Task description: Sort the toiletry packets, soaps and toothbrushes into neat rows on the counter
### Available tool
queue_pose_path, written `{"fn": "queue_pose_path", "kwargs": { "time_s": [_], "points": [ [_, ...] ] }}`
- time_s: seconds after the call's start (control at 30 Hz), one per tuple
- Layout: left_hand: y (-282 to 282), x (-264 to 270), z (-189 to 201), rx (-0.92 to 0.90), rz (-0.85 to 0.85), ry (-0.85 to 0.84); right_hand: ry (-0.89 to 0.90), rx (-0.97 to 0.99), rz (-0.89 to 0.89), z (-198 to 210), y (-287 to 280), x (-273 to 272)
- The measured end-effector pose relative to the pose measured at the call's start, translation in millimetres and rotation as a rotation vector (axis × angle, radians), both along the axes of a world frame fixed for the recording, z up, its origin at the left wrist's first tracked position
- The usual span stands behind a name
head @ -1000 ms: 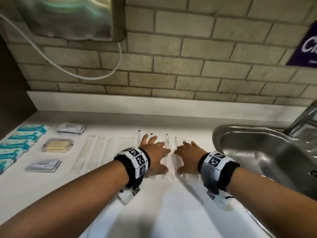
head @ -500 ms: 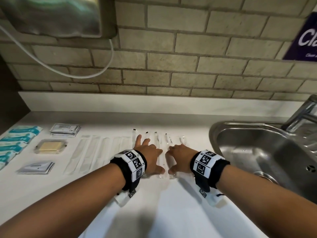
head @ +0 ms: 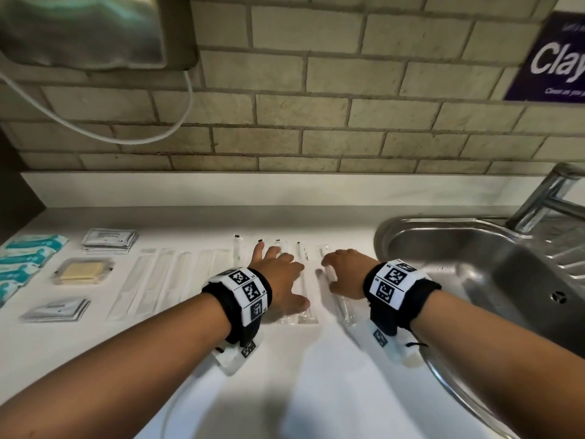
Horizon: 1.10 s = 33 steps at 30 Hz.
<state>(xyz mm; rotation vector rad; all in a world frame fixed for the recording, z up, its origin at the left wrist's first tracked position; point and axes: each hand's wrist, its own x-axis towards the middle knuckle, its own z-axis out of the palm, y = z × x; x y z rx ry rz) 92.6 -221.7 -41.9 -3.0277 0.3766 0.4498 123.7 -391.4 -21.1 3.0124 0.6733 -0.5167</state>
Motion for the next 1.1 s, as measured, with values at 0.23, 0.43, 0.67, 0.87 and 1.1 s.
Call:
{"fn": "queue_pose_path", "kwargs": {
  "time_s": [0.23,0.43,0.67,0.87,1.1],
  "points": [
    [-19.3,-1.1,-12.1,0.062,-0.040,0.008,0.149,-0.039,-0.038,-12.9,-17.5,-6.5],
    [-22.1,0.5,-11.4,0.056,-0.009,0.047,0.142,-0.013,-0.014,-15.2,-10.7,-3.4],
    [-21.7,0.0,-12.6,0.053,0.022,0.070,0.143,-0.023,-0.011,-18.1,-8.7,-1.2],
    [-22.8,0.7,-16.5,0.053,0.016,0.057,0.149,-0.010,-0.022,-19.5,-7.1,-3.1],
    [-18.2,1.8,-15.6,-0.014,0.022,0.047,0.158,0.042,-0.050,-20.5,-9.5,-5.2]
  ]
}}
